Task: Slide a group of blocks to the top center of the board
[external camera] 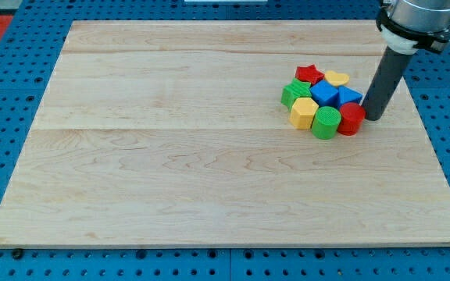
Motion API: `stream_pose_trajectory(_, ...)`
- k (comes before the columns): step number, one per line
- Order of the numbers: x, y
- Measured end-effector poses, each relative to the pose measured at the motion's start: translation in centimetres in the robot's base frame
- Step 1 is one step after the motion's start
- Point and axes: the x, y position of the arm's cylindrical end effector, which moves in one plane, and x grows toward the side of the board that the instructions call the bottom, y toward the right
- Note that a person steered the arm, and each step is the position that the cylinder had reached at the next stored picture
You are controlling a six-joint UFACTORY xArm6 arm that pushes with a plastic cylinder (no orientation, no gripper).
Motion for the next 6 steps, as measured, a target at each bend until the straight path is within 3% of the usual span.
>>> stream_pose_trajectory(1, 0.0, 0.0)
stream_pose_trajectory(2, 2.4, 3.3)
stream_pose_trajectory(3, 5.5, 1.6)
stream_pose_trajectory(4, 3.6, -3.3)
stream_pose_trajectory(6, 2.4, -4.3)
